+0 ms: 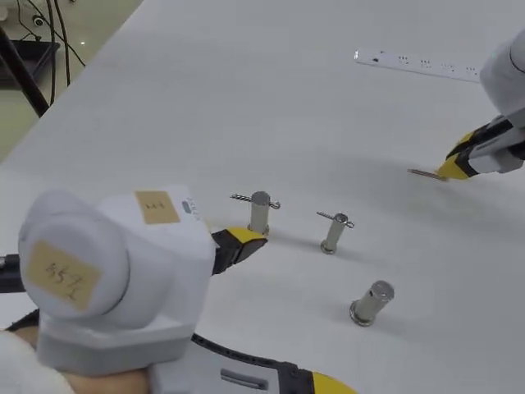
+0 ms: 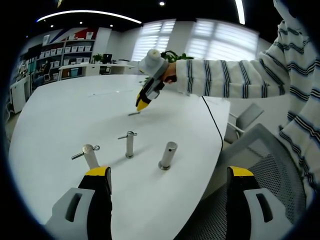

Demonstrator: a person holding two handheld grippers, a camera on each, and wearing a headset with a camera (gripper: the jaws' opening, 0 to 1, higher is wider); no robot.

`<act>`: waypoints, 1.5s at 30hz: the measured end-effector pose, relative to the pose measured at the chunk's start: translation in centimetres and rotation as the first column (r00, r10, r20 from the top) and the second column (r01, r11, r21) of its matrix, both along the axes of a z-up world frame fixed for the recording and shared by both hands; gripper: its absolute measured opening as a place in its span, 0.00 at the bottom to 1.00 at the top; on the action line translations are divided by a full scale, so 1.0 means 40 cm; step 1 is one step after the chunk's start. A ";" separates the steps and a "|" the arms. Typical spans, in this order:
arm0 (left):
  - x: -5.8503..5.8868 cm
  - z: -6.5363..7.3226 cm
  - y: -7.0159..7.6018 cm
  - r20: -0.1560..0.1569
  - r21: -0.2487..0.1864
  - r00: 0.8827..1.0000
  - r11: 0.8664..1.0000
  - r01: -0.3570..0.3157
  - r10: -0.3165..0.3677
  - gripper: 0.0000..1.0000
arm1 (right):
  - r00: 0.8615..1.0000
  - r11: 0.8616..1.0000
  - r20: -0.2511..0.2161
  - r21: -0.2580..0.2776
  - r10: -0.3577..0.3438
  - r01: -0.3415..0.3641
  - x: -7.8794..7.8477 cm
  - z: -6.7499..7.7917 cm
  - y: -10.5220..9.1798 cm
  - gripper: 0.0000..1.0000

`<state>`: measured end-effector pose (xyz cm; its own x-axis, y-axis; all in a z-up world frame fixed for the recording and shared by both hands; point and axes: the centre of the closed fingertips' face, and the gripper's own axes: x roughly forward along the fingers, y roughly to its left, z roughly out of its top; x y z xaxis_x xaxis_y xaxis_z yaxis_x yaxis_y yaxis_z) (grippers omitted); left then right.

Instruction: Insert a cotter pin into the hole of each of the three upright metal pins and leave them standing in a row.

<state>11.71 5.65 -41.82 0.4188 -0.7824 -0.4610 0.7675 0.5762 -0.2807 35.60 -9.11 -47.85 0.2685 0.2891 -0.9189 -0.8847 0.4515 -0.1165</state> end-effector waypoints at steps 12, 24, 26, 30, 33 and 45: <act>0.002 0.004 0.005 -0.019 -0.022 1.000 1.000 -0.021 0.020 0.94 | 0.997 0.999 -0.072 -0.048 0.011 -0.014 -0.002 -0.046 0.007 0.10; 0.009 0.003 0.009 -0.016 -0.022 0.999 0.999 -0.033 0.032 0.92 | 0.984 0.987 -0.152 -0.116 0.092 -0.110 -0.014 -0.054 0.014 0.08; 0.011 0.005 0.011 -0.014 -0.021 0.999 0.999 -0.036 0.036 0.92 | 0.982 0.987 -0.177 -0.128 0.071 -0.095 -0.011 -0.054 0.015 0.08; 0.013 0.007 0.015 -0.010 -0.017 0.999 0.999 -0.039 0.039 0.92 | 0.979 0.979 -0.185 -0.166 0.083 -0.115 0.011 -0.056 0.010 0.07; 0.012 0.007 0.017 -0.007 -0.016 0.999 0.999 -0.039 0.039 0.92 | 0.982 0.981 -0.183 -0.178 0.044 -0.077 0.007 -0.053 0.010 0.07; 0.005 0.021 0.019 0.007 -0.045 0.999 0.998 -0.045 0.045 0.91 | 0.990 0.964 -0.131 -0.252 0.047 -0.080 0.014 -0.049 0.007 0.00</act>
<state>11.92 6.39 -40.97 0.4577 -0.7823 -0.4225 0.7432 0.5974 -0.3012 36.17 -8.85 -49.82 0.1374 0.0522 -0.9891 -0.9253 0.3632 -0.1093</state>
